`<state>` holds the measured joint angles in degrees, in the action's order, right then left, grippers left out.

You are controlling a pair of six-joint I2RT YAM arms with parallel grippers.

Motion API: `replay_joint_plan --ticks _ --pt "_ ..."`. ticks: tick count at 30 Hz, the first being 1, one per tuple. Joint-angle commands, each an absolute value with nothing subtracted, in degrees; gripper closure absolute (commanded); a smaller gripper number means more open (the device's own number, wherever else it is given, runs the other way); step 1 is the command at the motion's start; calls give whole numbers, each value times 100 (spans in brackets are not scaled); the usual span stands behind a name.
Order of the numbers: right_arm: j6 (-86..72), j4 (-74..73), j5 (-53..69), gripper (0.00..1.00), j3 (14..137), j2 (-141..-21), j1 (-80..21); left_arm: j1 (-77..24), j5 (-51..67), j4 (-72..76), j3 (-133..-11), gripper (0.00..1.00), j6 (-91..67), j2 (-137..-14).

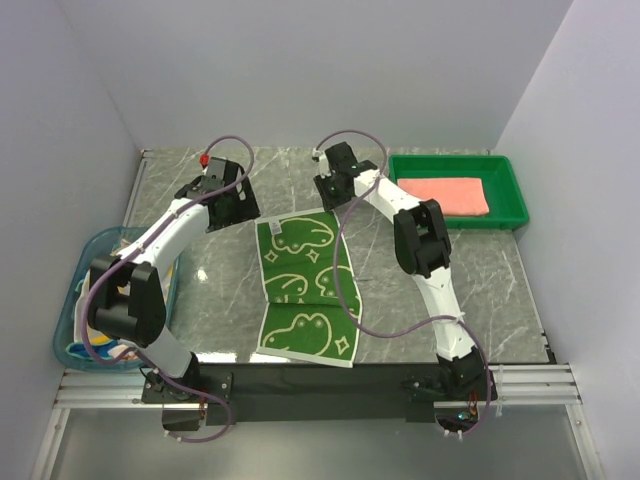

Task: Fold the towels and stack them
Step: Flatten out the crumpled towel

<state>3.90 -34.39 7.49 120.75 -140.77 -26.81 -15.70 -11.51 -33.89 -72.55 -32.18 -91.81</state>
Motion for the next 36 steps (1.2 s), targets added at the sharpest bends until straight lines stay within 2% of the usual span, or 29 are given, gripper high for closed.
replay_joint_plan --ticks 1,7,13,14,17,22,29,31,33,36 --pt "281 -3560 642 62 11963 -14160 -2777 -1538 -1002 -3278 -7356 5 -3173 -9281" --pt "228 -3437 624 65 11418 -13870 -2795 -1529 -827 -3261 -7365 6 -3155 -9430" --pt "123 -3262 527 86 10935 -13581 -2839 -1538 -580 -3199 -7488 11 -3111 -9720" --pt "97 -3008 571 92 10786 -13483 -2848 -1538 -615 -3199 -7540 12 -3120 -9773" --pt "9 -2577 650 100 10319 -13167 -2848 -1538 -528 -3208 -7821 15 -3138 -10080" --pt "-167 -2127 563 100 9809 -12911 -2839 -1538 -536 -3375 -8621 21 -3103 -10950" --pt "-193 -1785 606 100 9510 -12823 -2830 -1547 -658 -3612 -9631 42 -3138 -11961" --pt "-220 -1749 624 100 9457 -12797 -2830 -1547 -878 -3753 -9703 44 -3155 -12111" --pt "-229 -1696 642 100 9413 -12771 -2830 -1547 -949 -3701 -9694 50 -3146 -12155" --pt "-229 -1653 642 100 9387 -12762 -2830 -1547 -888 -3656 -9668 51 -3173 -12225"
